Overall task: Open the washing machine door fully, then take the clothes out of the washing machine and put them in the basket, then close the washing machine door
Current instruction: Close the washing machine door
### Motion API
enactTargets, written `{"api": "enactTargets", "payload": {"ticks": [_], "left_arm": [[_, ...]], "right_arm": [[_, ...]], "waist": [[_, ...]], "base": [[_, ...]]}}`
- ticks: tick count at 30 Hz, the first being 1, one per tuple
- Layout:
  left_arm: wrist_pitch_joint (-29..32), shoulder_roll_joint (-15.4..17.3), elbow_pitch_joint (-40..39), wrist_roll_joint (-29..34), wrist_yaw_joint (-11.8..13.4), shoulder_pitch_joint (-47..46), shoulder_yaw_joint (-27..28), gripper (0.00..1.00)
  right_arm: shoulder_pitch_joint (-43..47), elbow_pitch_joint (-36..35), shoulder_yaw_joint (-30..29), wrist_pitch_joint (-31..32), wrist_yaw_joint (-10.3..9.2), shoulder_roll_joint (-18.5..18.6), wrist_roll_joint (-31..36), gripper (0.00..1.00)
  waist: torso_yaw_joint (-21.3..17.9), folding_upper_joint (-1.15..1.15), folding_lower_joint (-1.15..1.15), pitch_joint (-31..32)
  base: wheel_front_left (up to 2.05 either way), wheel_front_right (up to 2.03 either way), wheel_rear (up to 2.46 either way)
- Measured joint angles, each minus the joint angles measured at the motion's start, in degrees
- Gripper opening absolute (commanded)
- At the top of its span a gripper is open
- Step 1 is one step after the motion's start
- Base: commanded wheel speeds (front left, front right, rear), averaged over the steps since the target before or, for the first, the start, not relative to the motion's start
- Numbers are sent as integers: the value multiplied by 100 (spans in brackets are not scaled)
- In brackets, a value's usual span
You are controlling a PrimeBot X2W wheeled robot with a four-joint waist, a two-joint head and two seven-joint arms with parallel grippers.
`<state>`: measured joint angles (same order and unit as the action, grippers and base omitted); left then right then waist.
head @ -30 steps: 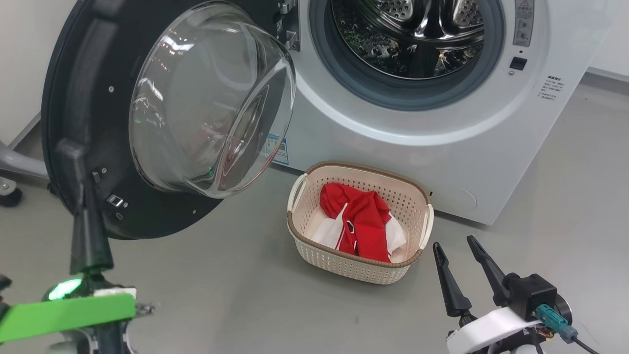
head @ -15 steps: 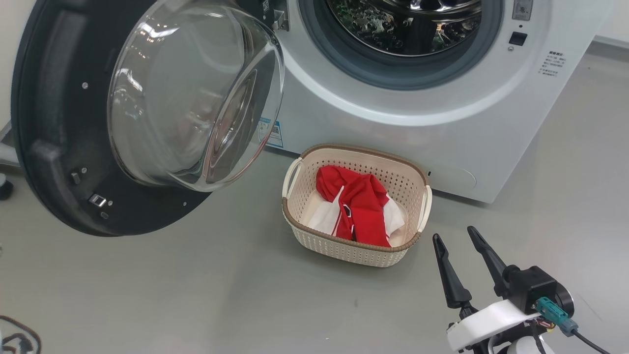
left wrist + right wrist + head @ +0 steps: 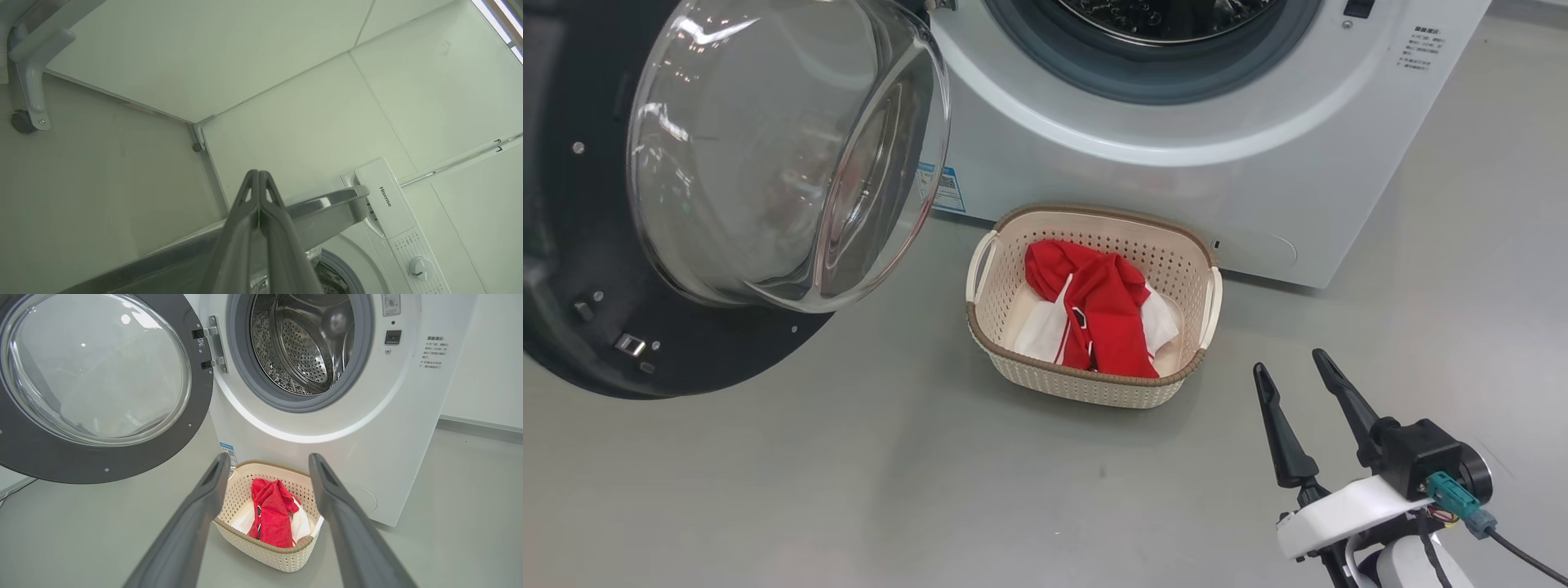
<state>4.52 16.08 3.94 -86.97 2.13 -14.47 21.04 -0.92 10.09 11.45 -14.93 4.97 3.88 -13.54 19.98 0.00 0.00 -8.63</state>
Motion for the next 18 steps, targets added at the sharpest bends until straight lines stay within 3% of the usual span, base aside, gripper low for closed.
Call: {"api": "enactTargets", "payload": {"ticks": [5, 18], "left_arm": [[378, 137, 589, -131, 112, -196, -41, 0], [914, 272, 1244, -188, 26, -405, -304, 0]], "right_arm": [[-38, 11, -4, 0, 21, 46, 2, 100], [-91, 20, -20, 0, 26, 42, 2, 100]], "waist": [[-89, 0, 0, -86], [-183, 0, 0, -133]], "base": [[0, 0, 0], [0, 0, 0]]}}
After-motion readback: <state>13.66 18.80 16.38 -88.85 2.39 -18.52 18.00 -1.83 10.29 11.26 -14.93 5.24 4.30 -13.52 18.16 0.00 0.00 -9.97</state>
